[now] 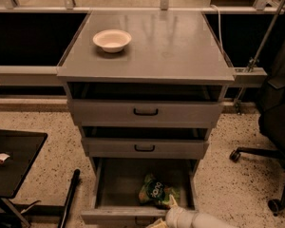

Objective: Pick green rice chip bag from bottom drawer and place on counter

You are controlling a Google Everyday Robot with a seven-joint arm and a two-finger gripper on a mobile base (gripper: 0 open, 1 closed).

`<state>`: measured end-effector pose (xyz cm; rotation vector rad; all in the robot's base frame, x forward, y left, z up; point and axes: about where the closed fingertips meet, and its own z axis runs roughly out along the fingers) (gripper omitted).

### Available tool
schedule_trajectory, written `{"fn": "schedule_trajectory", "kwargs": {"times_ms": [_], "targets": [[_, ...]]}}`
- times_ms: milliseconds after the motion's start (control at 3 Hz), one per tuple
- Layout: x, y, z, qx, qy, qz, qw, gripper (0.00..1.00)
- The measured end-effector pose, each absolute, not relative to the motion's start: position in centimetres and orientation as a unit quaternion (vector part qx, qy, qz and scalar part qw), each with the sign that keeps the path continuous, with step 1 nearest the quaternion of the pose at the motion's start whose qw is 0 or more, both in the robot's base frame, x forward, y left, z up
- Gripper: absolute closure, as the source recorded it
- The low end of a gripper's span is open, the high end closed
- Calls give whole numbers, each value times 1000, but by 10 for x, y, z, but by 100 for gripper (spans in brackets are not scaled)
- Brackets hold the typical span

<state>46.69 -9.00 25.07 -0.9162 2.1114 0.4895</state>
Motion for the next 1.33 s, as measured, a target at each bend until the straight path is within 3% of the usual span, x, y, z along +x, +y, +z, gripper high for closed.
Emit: {"fn": "schedule_trajectory", "kwargs": {"times_ms": [667, 1333], "targets": [[545, -82, 240, -363, 804, 160, 443, 0], [551, -84, 237, -363, 811, 146, 434, 0]]}}
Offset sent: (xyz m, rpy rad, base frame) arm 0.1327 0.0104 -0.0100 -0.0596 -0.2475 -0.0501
